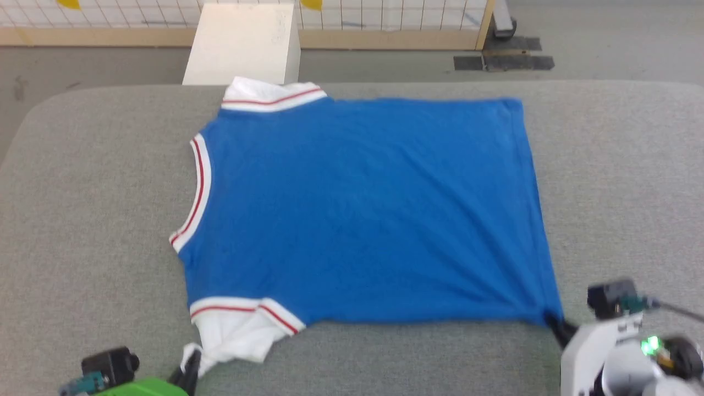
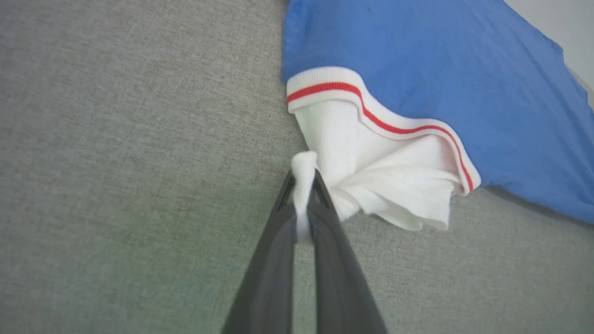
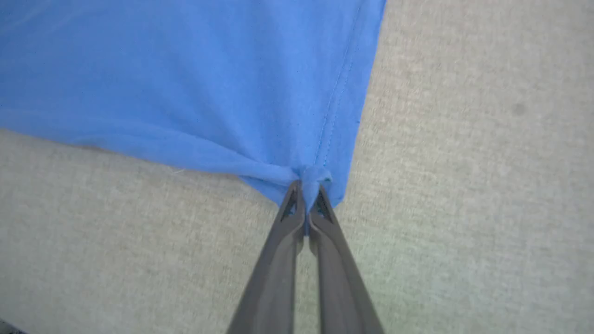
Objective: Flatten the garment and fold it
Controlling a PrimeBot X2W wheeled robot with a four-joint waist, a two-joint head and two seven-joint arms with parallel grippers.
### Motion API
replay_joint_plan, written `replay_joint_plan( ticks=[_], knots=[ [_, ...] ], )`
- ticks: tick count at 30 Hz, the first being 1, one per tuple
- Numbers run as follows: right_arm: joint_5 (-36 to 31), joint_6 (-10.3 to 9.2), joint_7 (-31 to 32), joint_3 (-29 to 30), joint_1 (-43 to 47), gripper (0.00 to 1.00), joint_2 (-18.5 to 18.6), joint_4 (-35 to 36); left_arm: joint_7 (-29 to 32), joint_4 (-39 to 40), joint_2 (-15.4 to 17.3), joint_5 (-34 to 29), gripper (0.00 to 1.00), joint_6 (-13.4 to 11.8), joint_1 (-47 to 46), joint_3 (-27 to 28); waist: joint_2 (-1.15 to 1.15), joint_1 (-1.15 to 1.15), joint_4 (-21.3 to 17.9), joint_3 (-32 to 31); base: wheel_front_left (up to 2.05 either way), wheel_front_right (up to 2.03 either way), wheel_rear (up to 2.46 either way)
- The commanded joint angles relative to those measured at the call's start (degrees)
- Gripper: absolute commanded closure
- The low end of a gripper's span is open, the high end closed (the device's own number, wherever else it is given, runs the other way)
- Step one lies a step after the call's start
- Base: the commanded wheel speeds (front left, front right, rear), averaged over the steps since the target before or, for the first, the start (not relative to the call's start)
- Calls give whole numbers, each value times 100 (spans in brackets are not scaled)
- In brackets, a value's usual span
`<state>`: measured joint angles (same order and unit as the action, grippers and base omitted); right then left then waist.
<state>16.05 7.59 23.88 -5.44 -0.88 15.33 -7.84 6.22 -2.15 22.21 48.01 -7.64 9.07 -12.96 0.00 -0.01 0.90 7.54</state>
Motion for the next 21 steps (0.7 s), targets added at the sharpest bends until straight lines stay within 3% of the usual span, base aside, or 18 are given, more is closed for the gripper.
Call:
replay_joint_plan(
  ticks=[1,6,13,17,21],
  knots=[
    [-43,-10,130,81,254,100,-69,87,-9,5,0,-40,100,-34,169,-36,0,1,-56,-71,0,0,0],
    [-146,-10,40,440,703,100,-295,326,-178,28,113,-443,100,-166,358,-212,0,1,-122,-72,0,0,0],
    [-320,-10,-1282,460,690,100,-564,377,-1580,-7,130,-1561,100,-481,4,-243,0,1,-194,-40,0,0,0],
    [-394,-10,-1767,337,463,100,-534,254,-1951,-60,107,-1927,100,-492,-477,-225,0,1,-208,16,0,0,0],
    [-391,-10,-1840,225,49,100,-446,128,-1996,-95,154,-2230,100,-413,-1242,-292,0,1,-206,165,0,0,0]
  ],
)
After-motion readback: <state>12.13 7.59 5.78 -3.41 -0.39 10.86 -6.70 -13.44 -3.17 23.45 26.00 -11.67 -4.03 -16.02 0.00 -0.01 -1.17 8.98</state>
